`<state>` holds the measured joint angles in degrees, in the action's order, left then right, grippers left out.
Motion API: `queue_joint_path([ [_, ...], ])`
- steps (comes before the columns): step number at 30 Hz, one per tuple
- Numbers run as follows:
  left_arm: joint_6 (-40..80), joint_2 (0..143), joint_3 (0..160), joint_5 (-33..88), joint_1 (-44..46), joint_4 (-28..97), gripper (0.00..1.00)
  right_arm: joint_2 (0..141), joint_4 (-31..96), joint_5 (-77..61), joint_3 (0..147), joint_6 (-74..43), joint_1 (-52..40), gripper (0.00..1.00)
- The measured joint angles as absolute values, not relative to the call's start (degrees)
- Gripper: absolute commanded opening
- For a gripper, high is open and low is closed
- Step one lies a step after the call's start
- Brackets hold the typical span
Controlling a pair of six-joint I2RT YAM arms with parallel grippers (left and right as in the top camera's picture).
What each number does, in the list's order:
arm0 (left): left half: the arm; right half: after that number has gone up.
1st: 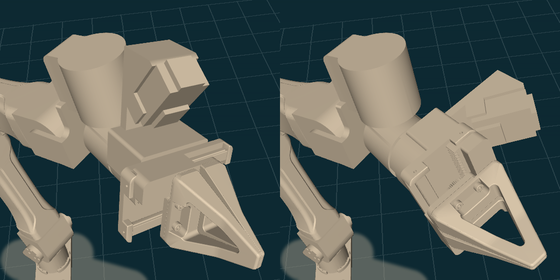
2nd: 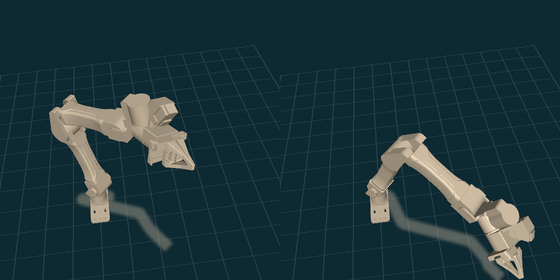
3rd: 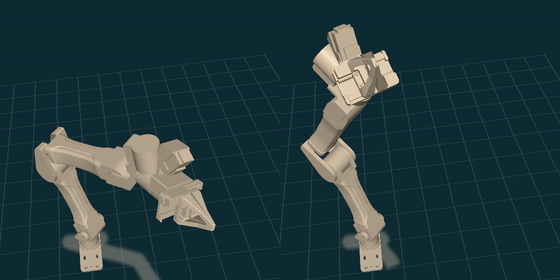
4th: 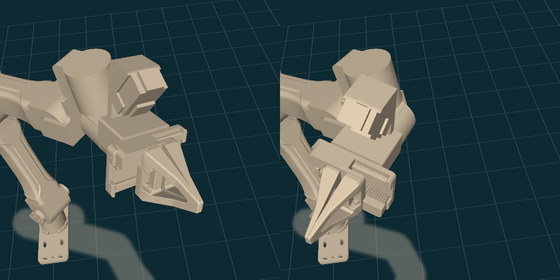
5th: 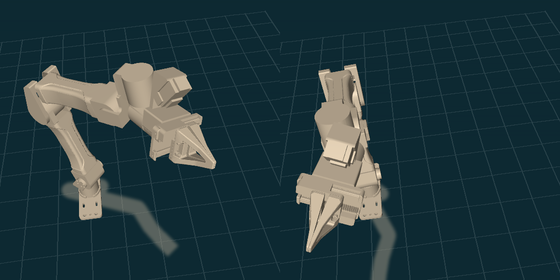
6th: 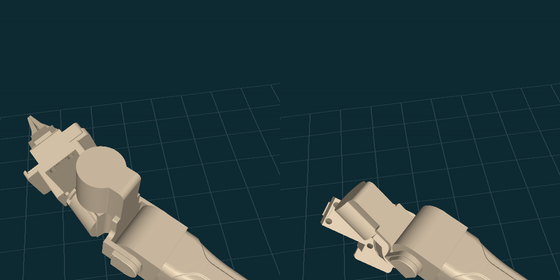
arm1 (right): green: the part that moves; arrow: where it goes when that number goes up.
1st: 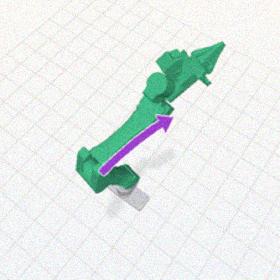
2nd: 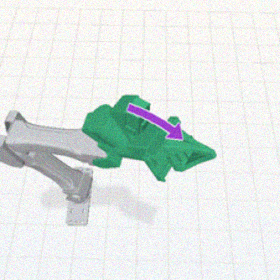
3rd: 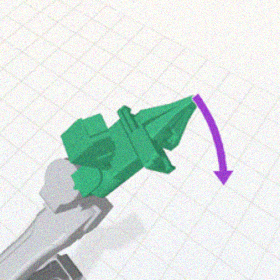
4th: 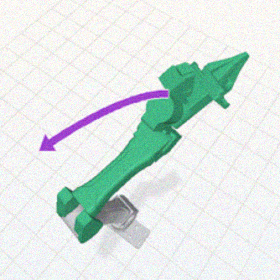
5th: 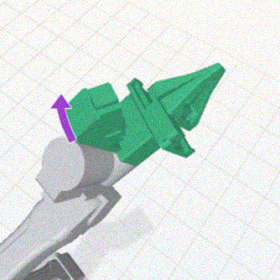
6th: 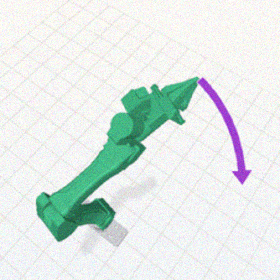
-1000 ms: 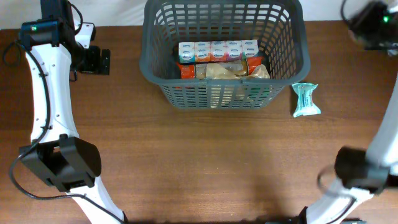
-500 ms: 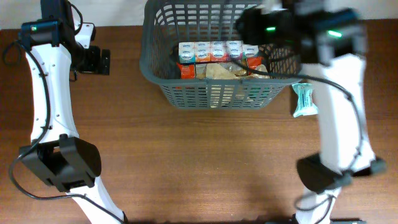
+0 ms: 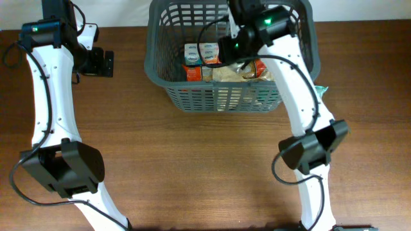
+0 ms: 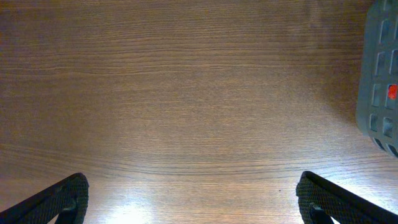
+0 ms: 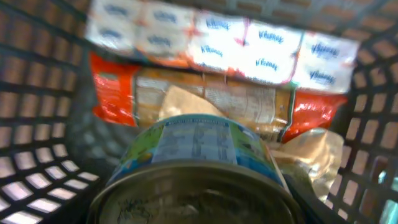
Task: Pack container
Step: 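Carry the tin can into the basket and release it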
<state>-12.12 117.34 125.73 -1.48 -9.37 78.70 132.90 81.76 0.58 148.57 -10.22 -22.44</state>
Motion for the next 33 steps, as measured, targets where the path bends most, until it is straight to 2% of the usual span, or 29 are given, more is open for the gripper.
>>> queue_joint_path([
  [11, -12.1, 117.3, 125.7, -1.5, -9.4, 78.7, 0.99, 135.3, 79.1, 3.4, 137.8, -10.1, -22.4, 0.38],
  [13, -12.1, 117.3, 125.7, -1.5, -9.4, 78.7, 0.99, 135.3, 78.7, 3.7, 135.4, -10.1, -22.4, 0.48],
  [14, -12.1, 117.3, 125.7, -1.5, -9.4, 78.7, 0.99, 135.3, 78.2, 3.7, 134.2, -10.1, -22.4, 0.57],
  [17, -12.1, 117.3, 125.7, -1.5, -9.4, 78.7, 0.99, 135.4, 77.7, 3.9, 132.8, -10.1, -22.4, 0.75],
  [23, -12.1, 117.3, 125.7, -1.5, -9.4, 78.7, 0.99, 135.5, 77.4, 4.1, 133.7, -10.1, -22.3, 1.0],
  [27, -12.1, 117.3, 125.7, -1.5, -9.4, 78.7, 0.99, 135.3, 78.4, 4.1, 138.3, -10.0, -21.7, 1.0],
  [33, -12.1, 117.3, 125.7, -1.5, -9.4, 78.7, 0.99, 131.4, 83.2, 4.1, 152.8, -10.0, -19.0, 0.98],
])
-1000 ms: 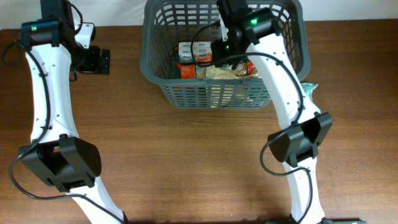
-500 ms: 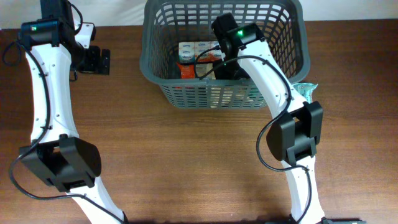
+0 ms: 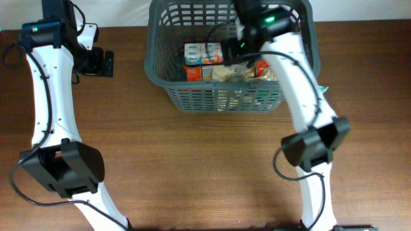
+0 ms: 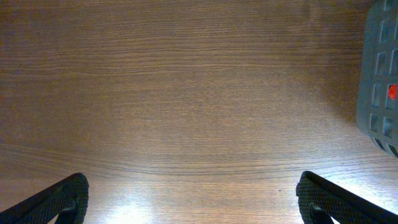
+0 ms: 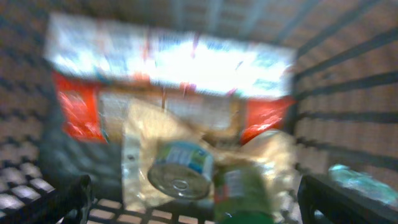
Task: Pack container
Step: 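Carry the tin can into the basket and release it, then raise the right gripper out of the basket and move right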
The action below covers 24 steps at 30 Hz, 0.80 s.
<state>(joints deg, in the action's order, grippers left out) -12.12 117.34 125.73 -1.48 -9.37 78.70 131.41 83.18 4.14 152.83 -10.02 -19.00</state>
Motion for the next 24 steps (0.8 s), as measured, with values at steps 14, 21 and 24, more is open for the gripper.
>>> queue_joint_path([
  [14, -12.1, 117.3, 125.7, -1.5, -9.4, 78.7, 0.99, 111.1, 88.3, 4.6, 167.5, -11.6, 11.3, 0.98],
  [21, -12.1, 117.3, 125.7, -1.5, -9.4, 78.7, 0.99, 117.7, 82.9, -2.1, 144.1, -14.5, 24.4, 0.98],
  [24, -12.1, 117.3, 125.7, -1.5, -9.4, 78.7, 0.99, 120.3, 76.5, -6.3, 131.8, -14.0, 25.8, 0.98],
])
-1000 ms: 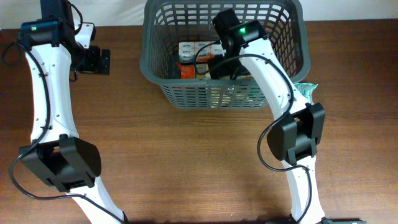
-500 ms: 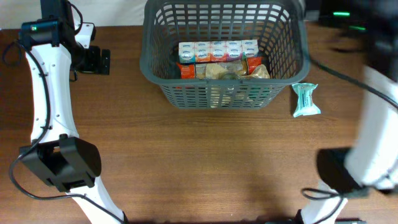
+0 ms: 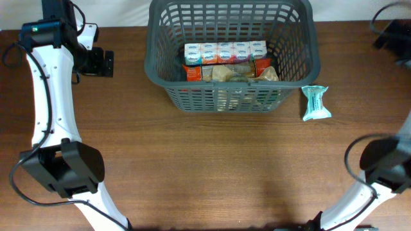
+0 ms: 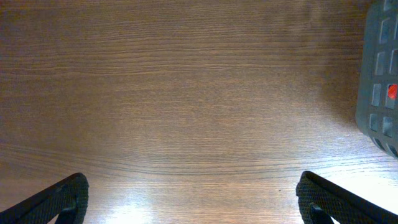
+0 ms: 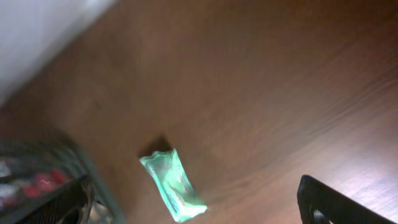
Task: Pack container
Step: 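Raise the right gripper out of the basket and move right, then grasp the green-white wrapped packet with the right gripper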
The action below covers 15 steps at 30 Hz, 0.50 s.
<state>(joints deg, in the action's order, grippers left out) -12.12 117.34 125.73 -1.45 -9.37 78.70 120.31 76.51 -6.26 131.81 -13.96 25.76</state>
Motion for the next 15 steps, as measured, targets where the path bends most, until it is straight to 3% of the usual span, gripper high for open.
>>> queue_joint_path([
  [6, -12.1, 117.3, 125.7, -1.5, -9.4, 78.7, 0.99, 122.4, 66.9, -11.8, 112.5, -9.7, 23.7, 0.98],
  [15, -12.1, 117.3, 125.7, -1.5, -9.4, 78.7, 0.99, 122.8, 57.9, -13.3, 100.0, -3.0, 19.8, 0.98],
])
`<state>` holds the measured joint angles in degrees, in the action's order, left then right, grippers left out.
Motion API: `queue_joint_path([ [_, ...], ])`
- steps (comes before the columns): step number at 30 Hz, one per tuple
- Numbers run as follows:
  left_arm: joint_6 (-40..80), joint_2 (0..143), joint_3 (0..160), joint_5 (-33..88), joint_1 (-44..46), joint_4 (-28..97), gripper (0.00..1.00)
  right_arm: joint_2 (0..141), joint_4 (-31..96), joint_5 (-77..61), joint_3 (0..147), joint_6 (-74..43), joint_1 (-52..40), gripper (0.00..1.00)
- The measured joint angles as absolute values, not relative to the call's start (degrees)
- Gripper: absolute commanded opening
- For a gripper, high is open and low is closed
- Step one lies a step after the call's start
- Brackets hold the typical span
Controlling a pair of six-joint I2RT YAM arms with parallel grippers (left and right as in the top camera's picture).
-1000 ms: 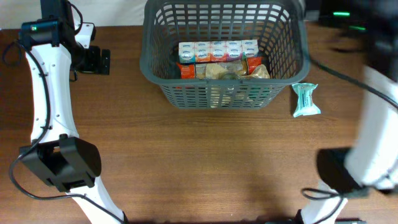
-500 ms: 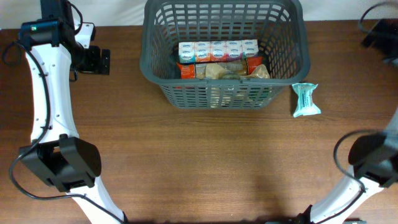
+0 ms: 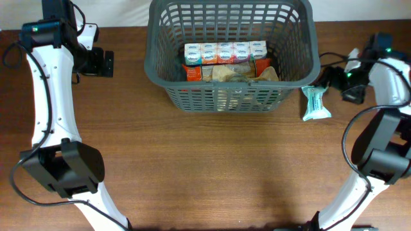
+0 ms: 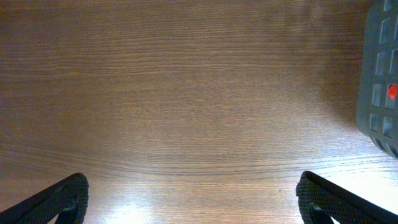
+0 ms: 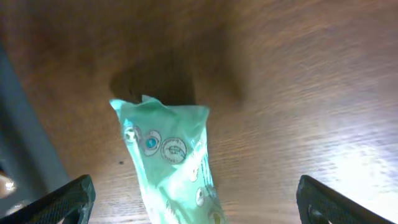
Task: Pack container
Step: 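Grasp the green-white wrapped packet with the right gripper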
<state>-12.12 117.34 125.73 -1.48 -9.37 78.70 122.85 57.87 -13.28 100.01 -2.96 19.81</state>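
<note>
A grey plastic basket [image 3: 292, 38] stands at the back of the table, holding a row of tissue packs [image 3: 225, 51], an orange package and crumpled bags. A mint-green packet [image 3: 315, 104] [image 5: 177, 165] lies on the wood just right of the basket. My right gripper [image 3: 334, 80] [image 5: 194, 208] hovers open over that packet, its fingers wide on either side. My left gripper [image 3: 106, 63] [image 4: 193, 199] stands open over bare wood to the left of the basket, holding nothing.
The basket's corner [image 4: 379, 81] shows at the right edge of the left wrist view, and its dark wall [image 5: 18, 118] runs down the left side of the right wrist view. Both arms' bases sit near the front edge of the table.
My right arm has come back in from the far right corner and now hangs low over the green packet, which fills more of its view. The left arm is unchanged.
My right gripper held a can inside the basket. Then it was open above the basket with the can lying among the bags. Then it was away at the table's far right, and now it stands open over the green packet beside the basket.
</note>
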Motion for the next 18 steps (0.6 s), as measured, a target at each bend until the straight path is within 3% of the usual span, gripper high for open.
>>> queue_joint_path([
  [3, -12.1, 117.3, 125.7, -1.5, -9.4, 78.7, 0.99, 122.8, 56.0, -13.5, 97.0, -1.2, 19.5, 0.97],
  [10, -12.1, 117.3, 125.7, -1.5, -9.4, 78.7, 0.99, 122.9, 51.0, -13.7, 91.7, 0.6, 19.4, 0.82],
  [14, -12.1, 117.3, 125.7, -1.5, -9.4, 78.7, 0.99, 122.9, 49.4, -14.3, 90.2, 0.7, 19.4, 0.6],
  [18, -12.1, 117.3, 125.7, -1.5, -9.4, 78.7, 0.99, 122.9, 49.4, -14.7, 90.0, 0.7, 19.3, 0.47],
])
